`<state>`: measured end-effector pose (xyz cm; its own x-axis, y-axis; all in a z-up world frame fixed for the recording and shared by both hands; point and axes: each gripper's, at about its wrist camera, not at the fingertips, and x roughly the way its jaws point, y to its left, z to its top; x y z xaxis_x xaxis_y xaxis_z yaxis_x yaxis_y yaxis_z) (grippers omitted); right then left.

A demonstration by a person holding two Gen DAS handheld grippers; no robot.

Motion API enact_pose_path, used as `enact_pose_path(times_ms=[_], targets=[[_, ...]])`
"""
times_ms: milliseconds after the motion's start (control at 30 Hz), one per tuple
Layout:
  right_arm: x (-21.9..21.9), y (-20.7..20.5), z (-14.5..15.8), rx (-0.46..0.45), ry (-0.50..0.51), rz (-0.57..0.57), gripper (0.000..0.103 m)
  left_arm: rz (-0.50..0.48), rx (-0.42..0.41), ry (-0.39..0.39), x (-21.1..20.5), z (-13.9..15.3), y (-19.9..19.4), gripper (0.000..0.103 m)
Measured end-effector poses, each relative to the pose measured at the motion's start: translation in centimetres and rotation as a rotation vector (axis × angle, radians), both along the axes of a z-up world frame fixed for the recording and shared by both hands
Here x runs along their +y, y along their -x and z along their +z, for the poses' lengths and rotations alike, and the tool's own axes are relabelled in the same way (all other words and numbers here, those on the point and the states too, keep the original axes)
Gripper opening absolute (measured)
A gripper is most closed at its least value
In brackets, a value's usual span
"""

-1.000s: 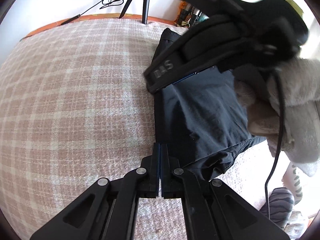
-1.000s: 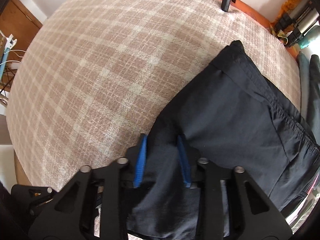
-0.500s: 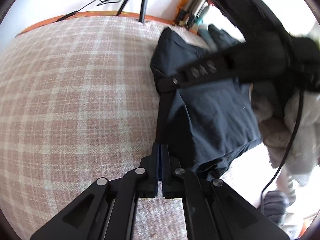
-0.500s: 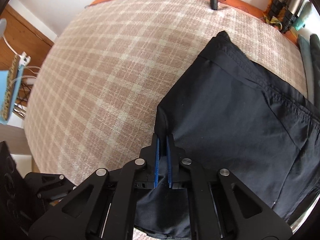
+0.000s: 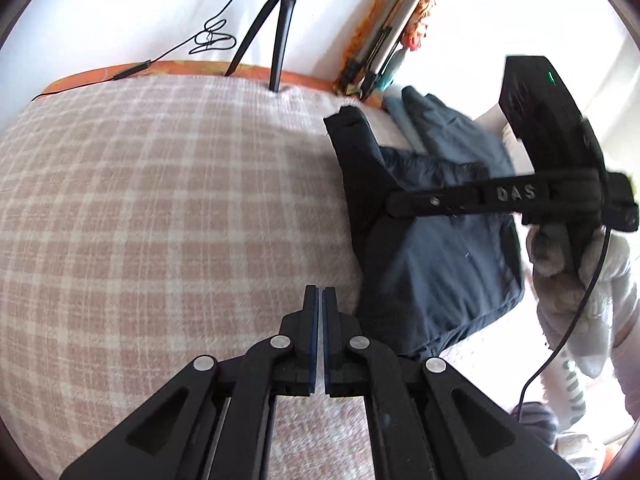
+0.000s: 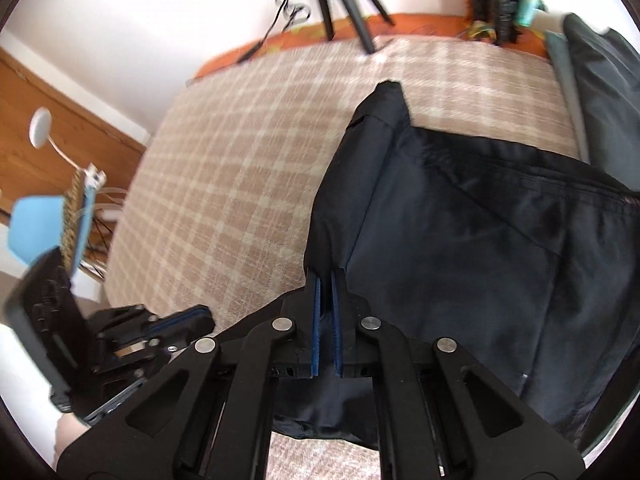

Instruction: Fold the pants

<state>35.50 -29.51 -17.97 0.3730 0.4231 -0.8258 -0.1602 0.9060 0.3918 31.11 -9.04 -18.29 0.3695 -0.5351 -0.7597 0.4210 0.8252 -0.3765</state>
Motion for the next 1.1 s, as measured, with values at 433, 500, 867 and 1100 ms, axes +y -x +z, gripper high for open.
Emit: enact_pose_path(times_ms=[433,500,867,1100], targets=[[-8.4,2.4,0.1,-0.039,-0.107,-0.124,0.005,-0.257,-0.062,0.011,-11.7,1.6,2.4,0.000],[-9.0,2.3,-0.6,-0.028,-0.110,-0.108,0.005,-0.293,-0.056,-0.011,-13.5,0.8,2.7,0.000],[-8.6,-2.7,-1.9,-0.068,-0.082,-0.033,0.052,-0.374,-0.020,-0.086,-16.1,-2.2,3.9,0.000],[-7.0,-3.7,-3.5,-0.026,-0.021,-0.047,0.011,-0.379,-0.026,-0.098,-16.3,-2.5,3.5,0.000]])
